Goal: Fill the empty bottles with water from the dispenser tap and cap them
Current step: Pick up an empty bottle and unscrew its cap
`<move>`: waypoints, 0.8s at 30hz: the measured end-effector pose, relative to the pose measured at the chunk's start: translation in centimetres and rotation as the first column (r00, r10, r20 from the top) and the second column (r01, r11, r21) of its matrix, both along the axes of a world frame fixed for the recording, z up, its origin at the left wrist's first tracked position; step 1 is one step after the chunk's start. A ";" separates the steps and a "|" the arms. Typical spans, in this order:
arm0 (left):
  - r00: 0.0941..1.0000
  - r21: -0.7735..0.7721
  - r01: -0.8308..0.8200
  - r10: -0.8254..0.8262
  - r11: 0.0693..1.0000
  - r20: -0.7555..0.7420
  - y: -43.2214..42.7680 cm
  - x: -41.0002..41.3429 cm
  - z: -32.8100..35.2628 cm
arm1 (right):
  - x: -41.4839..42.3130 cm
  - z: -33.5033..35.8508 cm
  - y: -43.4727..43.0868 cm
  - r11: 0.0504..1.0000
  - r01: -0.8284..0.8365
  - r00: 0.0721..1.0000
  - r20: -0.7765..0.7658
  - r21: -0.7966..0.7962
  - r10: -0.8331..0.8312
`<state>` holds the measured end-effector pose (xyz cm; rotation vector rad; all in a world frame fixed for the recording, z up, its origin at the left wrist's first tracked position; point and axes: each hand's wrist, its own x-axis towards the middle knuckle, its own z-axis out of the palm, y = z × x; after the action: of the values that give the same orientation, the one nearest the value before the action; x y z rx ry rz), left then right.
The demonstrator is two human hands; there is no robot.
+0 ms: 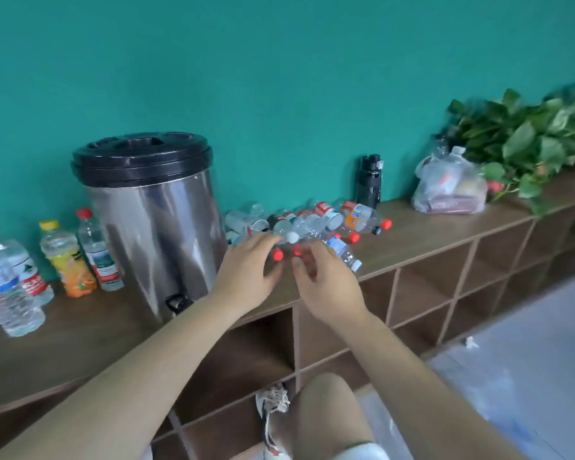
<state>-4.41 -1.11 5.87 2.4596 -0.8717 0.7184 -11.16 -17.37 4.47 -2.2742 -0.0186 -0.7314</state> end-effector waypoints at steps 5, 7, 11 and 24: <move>0.991 0.143 0.117 -0.105 0.983 -0.086 -8.8 4.4 -2.9 | 1.8 -4.5 -7.0 0.986 0.169 0.976 -0.141 0.012 -0.165; 0.988 0.215 0.114 -0.089 0.970 -0.122 -11.5 6.4 -4.1 | 3.9 -5.8 -9.7 0.974 0.225 0.955 -0.195 -0.008 -0.223; 0.990 0.397 0.085 -0.032 0.914 -0.140 -15.1 10.6 -6.0 | 8.7 -8.2 -14.0 0.963 0.255 0.895 -0.356 -0.088 -0.269; 0.998 0.645 -0.002 -0.038 0.764 0.048 -19.4 19.5 -8.0 | 16.5 -13.3 -16.7 0.964 0.264 0.910 -0.324 -0.025 -0.258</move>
<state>15.08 -20.47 -2.17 3.0294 -1.3483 0.5373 5.32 -34.06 -8.87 -2.3773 0.4564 -0.4749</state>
